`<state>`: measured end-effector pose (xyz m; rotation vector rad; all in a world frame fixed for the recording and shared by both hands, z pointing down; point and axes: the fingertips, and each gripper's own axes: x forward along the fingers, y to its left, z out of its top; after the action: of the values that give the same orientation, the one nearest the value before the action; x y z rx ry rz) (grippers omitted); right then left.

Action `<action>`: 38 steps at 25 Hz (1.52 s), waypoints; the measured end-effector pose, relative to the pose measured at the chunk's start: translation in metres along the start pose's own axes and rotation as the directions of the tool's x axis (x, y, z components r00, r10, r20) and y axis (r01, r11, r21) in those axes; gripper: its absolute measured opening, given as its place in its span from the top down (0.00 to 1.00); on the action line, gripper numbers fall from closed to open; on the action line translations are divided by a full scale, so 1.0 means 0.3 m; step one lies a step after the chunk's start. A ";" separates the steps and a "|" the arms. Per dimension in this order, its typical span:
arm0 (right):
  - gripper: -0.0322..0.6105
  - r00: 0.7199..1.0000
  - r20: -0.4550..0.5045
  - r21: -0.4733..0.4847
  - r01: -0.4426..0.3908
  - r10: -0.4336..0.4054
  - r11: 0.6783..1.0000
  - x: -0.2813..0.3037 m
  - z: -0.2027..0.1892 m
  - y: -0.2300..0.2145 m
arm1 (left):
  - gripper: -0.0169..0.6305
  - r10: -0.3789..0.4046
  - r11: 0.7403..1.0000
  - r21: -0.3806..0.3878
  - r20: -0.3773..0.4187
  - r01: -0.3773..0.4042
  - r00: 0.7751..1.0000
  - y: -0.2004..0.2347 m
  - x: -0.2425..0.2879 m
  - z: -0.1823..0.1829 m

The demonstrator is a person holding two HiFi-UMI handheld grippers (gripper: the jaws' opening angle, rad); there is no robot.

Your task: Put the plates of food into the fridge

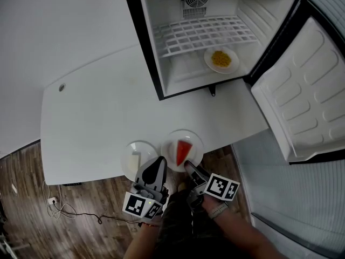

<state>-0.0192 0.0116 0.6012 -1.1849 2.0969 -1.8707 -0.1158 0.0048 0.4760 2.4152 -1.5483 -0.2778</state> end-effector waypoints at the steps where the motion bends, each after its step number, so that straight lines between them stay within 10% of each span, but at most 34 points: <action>1: 0.70 1.000 0.000 0.017 -0.004 0.004 1.000 0.003 0.000 0.000 | 0.96 -0.001 1.000 -0.003 0.003 0.001 1.000 0.000 0.002 0.004; 15: 0.91 0.997 0.055 0.225 -0.069 0.059 0.972 -0.016 0.017 0.007 | 0.96 -0.035 0.999 -0.007 0.014 0.035 0.999 -0.007 0.037 0.043; 38: 0.92 0.988 0.151 0.220 -0.066 0.032 0.973 -0.075 0.279 0.094 | 0.96 -0.040 0.999 0.006 0.077 0.040 0.996 0.020 0.256 0.238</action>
<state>0.0282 -0.0442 0.5466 -1.1672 1.7693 -1.8759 -0.1104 -0.0754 0.4085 2.4686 -1.5351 -0.3803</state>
